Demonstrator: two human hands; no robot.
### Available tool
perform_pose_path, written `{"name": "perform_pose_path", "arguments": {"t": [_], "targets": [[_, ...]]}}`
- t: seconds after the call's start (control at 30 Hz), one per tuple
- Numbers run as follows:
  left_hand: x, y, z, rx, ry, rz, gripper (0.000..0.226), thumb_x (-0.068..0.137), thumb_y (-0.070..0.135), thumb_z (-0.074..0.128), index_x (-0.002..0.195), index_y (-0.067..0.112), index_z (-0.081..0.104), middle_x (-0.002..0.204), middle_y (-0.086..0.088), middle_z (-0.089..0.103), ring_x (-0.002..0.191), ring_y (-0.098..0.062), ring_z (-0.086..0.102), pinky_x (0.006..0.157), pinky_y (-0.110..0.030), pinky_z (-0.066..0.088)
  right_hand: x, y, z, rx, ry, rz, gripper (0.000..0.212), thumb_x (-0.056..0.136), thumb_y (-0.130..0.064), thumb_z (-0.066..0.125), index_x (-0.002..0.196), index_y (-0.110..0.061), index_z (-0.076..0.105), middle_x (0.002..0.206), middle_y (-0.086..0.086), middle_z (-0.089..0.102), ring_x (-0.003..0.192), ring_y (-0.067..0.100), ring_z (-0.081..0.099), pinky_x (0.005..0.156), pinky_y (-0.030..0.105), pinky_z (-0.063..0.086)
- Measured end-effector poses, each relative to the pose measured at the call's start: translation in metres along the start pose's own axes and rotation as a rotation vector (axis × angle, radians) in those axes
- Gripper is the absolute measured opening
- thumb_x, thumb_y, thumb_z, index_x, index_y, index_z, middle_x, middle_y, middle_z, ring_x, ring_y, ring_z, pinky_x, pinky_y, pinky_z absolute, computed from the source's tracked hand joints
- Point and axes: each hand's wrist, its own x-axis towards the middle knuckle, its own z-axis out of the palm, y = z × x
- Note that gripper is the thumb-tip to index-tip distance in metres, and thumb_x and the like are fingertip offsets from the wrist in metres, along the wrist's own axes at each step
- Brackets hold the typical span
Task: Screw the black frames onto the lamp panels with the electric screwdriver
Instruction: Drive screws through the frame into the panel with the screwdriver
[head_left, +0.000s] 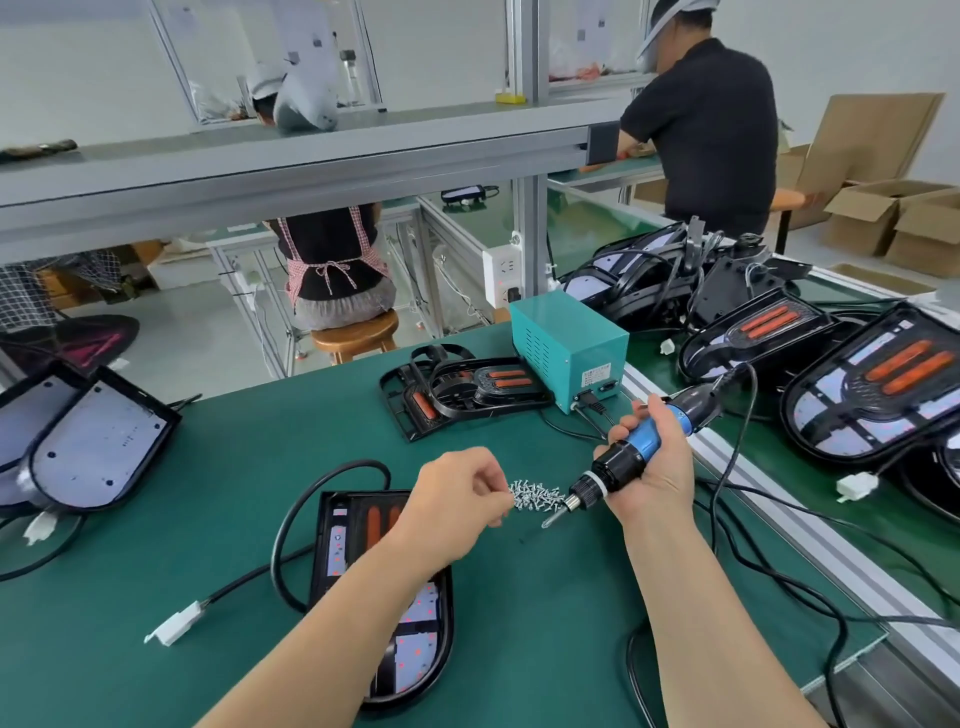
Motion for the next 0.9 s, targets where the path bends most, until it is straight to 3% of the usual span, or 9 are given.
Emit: {"name": "perform_pose_path", "arguments": {"t": [0.17,0.37,0.73,0.9], "targets": [[-0.049,-0.005,-0.008,-0.585,0.016,-0.137,0.010,0.083,0.001,0.074,0.082,0.011,0.073,0.077,-0.010,0.076,0.067,-0.010,0.067,0.062,-0.018,0.046,-0.031,0.002,0.024,-0.006,-0.031,-0.062,0.017,0.090,-0.029,0.072,0.080,-0.021,0.060,0.065,-0.008,0.057,0.051,0.007,0.053,0.056,0.023,0.039],[-0.082,-0.012,-0.015,-0.986,0.011,-0.221,0.027,0.087,-0.008,0.067,0.073,0.013,0.078,0.083,-0.014,0.074,0.069,-0.010,0.068,0.064,-0.018,0.052,-0.081,0.006,0.050,-0.045,-0.104,-0.151,0.016,0.088,-0.029,0.073,0.084,-0.023,0.059,0.064,-0.008,0.059,0.052,0.008,0.055,0.056,0.021,0.043],[-0.104,-0.019,-0.024,-1.173,-0.038,-0.201,0.015,0.075,-0.003,0.072,0.075,0.010,0.079,0.084,-0.017,0.073,0.066,-0.013,0.066,0.061,-0.021,0.053,-0.123,0.019,0.065,-0.122,-0.154,-0.273,0.020,0.089,-0.025,0.073,0.096,-0.021,0.054,0.066,-0.005,0.056,0.055,0.011,0.055,0.051,0.019,0.046],[-0.112,-0.022,-0.023,-1.082,0.079,-0.190,0.027,0.085,-0.008,0.069,0.073,0.014,0.079,0.083,-0.014,0.075,0.069,-0.013,0.067,0.065,-0.021,0.053,-0.131,0.028,0.068,-0.159,-0.159,-0.300,0.024,0.090,-0.025,0.072,0.104,-0.019,0.054,0.066,-0.004,0.057,0.056,0.012,0.055,0.053,0.020,0.047]]}}
